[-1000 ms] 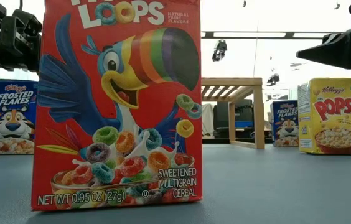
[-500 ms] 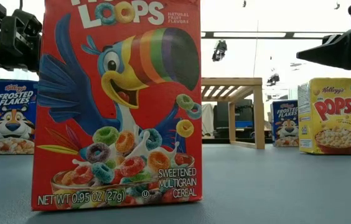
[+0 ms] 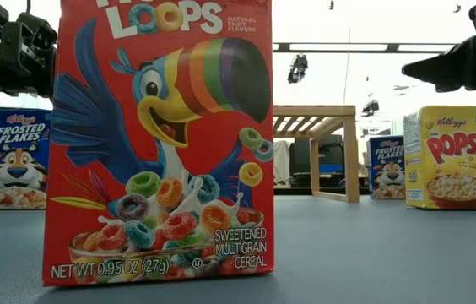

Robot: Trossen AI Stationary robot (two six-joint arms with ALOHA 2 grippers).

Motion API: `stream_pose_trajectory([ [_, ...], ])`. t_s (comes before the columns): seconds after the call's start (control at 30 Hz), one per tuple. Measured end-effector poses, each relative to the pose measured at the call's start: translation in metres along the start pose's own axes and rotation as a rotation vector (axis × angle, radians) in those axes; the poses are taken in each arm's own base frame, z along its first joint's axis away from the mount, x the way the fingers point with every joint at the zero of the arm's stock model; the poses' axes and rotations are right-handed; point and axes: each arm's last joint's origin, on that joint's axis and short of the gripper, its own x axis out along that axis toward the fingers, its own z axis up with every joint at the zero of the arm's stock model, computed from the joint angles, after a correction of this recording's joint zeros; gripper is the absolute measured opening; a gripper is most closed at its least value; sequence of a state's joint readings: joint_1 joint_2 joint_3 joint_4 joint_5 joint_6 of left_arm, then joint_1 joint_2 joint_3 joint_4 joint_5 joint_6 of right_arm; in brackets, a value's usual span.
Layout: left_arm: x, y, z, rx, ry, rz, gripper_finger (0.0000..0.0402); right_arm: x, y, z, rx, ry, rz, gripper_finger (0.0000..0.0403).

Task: Stack cereal on shelf
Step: Put the right yellow cereal box on the shelf

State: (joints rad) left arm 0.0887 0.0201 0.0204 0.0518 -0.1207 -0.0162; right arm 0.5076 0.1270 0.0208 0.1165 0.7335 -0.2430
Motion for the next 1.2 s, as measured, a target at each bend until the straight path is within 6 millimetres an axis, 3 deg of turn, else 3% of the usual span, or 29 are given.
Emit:
stream_pose_trajectory([
  [0.27,0.000,0.000,0.000,0.000,0.000,0.000,0.0001,-0.001,-0.005,0.014,0.193,-0.054,-0.016,0.0018],
  [0.43,0.000,0.000,0.000,0.000,0.000,0.000,0.0001,-0.002,-0.011,0.019,0.308,-0.080,-0.175,0.0018],
  [0.87,0.000,0.000,0.000,0.000,0.000,0.000,0.0001,-0.001,-0.011,0.025,0.305,-0.084,-0.144,0.0018],
  [1.1,0.000,0.000,0.000,0.000,0.000,0.000,0.0001,0.009,-0.011,0.057,0.302,0.100,-0.182,0.0018],
  [1.2,0.000,0.000,0.000,0.000,0.000,0.000,0.0001,0.024,0.000,0.069,0.251,0.239,-0.192,0.0018],
])
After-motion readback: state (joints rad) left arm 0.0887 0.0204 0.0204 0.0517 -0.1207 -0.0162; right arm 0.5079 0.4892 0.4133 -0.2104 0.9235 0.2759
